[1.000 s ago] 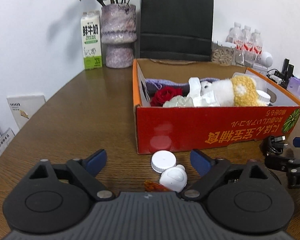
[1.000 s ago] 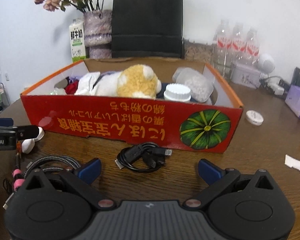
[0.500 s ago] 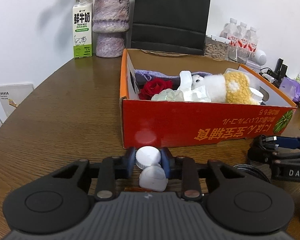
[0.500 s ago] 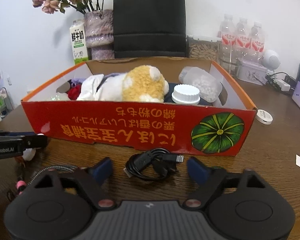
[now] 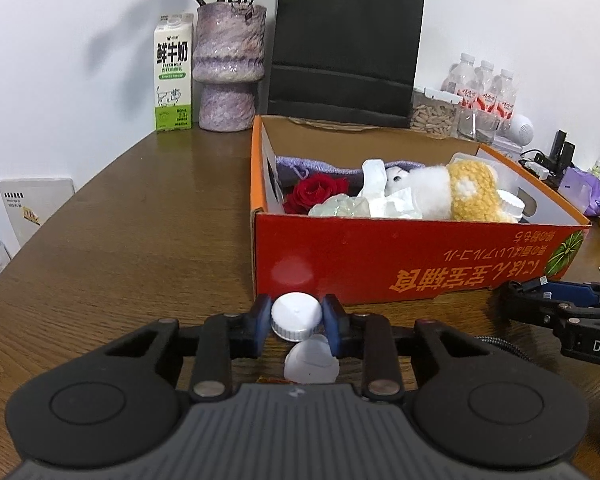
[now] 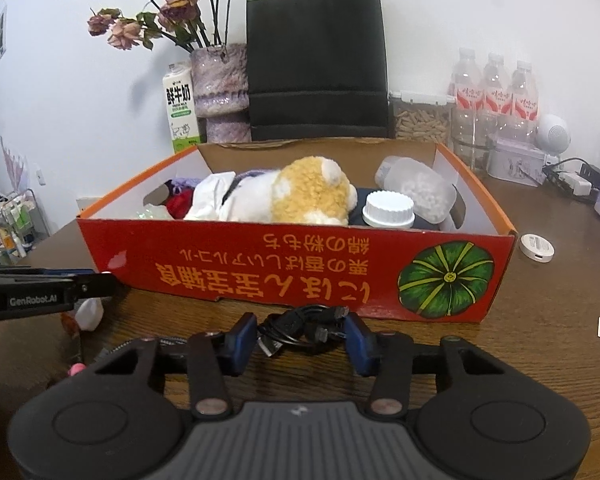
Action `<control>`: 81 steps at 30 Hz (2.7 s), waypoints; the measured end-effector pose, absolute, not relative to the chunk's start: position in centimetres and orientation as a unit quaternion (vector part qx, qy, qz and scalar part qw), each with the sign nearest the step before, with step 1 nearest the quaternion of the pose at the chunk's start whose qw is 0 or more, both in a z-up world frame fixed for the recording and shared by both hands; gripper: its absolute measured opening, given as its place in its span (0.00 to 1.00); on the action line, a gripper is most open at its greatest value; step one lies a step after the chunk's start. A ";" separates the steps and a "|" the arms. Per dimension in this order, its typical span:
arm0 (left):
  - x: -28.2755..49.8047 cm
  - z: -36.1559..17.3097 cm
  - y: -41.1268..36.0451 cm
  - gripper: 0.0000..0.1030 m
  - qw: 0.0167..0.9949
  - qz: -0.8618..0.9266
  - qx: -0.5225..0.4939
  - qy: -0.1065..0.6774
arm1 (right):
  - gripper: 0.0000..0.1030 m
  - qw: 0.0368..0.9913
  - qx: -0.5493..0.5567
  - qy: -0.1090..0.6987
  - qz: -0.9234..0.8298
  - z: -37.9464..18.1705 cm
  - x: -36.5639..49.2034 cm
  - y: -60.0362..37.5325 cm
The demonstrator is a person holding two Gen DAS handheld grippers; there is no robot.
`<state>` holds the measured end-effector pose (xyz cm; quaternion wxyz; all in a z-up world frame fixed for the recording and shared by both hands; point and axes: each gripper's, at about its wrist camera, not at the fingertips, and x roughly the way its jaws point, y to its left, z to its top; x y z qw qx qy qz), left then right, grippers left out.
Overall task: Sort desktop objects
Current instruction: 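Carry cable and lid into the box and open both tools, then withdraw both open tools from the box toward the table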
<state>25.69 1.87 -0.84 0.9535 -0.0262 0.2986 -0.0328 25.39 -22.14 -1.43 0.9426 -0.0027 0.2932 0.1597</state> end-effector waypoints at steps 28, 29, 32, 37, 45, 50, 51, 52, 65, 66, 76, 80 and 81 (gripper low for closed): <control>24.5 7.0 -0.8 0.28 0.985 -0.041 -0.022 0.167 | 0.44 0.969 0.007 0.173 0.179 6.2 24.9 -22.6; 25.2 7.4 -1.1 0.28 0.985 -0.041 -0.020 0.166 | 0.44 0.969 0.007 0.171 0.178 6.5 25.4 -22.6; 27.3 7.7 -1.8 0.28 0.984 -0.043 -0.021 0.170 | 0.44 0.971 0.004 0.169 0.170 7.2 27.4 -22.5; 31.3 6.6 -2.4 0.28 0.980 -0.037 -0.032 0.194 | 0.44 0.970 0.002 0.181 0.160 6.8 31.0 -22.1; 35.8 4.5 -2.3 0.28 0.972 -0.017 -0.038 0.233 | 0.44 0.965 0.005 0.209 0.158 4.6 35.8 -21.6; 36.7 3.3 -2.2 0.28 0.966 -0.011 -0.026 0.256 | 0.44 0.963 -0.005 0.219 0.157 3.4 37.3 -21.6; 36.7 3.3 -2.2 0.28 0.967 -0.010 -0.022 0.255 | 0.44 0.962 -0.003 0.221 0.158 3.3 37.5 -21.8; 36.7 3.2 -2.2 0.28 0.967 -0.009 -0.019 0.254 | 0.44 0.962 0.000 0.223 0.160 3.2 37.7 -21.9; 35.6 3.8 -2.8 1.00 0.978 0.014 0.004 0.208 | 0.99 0.963 0.014 0.218 0.156 3.9 36.9 -22.3; 35.6 3.8 -2.8 1.00 0.979 0.011 0.005 0.206 | 1.00 0.964 0.015 0.216 0.155 4.0 36.8 -22.3; 35.3 4.1 -3.0 1.00 0.980 0.014 0.009 0.198 | 1.00 0.965 0.016 0.215 0.152 4.4 36.4 -22.4; 35.1 4.2 -2.9 1.00 0.980 0.014 0.008 0.196 | 1.00 0.965 0.015 0.214 0.152 4.5 36.3 -22.5; 35.1 4.2 -2.9 1.00 0.980 0.014 0.008 0.196 | 1.00 0.965 0.015 0.213 0.152 4.5 36.2 -22.5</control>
